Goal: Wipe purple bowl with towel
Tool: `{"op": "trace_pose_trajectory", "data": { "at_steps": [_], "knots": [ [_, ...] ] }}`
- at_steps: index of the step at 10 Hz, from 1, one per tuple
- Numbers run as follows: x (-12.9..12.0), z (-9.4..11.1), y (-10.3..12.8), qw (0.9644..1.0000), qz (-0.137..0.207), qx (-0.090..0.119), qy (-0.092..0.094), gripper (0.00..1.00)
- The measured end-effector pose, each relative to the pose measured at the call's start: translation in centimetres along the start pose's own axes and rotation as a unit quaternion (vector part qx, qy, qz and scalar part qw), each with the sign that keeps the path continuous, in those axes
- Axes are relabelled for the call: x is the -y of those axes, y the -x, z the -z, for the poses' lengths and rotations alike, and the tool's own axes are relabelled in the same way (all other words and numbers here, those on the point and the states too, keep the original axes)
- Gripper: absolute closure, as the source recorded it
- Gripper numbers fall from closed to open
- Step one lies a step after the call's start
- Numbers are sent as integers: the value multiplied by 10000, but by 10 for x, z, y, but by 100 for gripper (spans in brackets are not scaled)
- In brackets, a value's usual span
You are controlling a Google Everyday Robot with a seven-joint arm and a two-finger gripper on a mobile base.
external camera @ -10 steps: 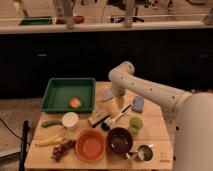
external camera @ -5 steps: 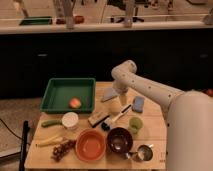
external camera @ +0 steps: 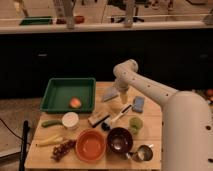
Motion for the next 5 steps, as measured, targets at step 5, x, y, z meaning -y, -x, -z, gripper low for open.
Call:
{"op": "trace_pose_trajectory", "data": {
  "at_steps": [5],
  "knots": [
    [21, -6, 5, 9990, 323, 286, -104, 20]
  ]
}}
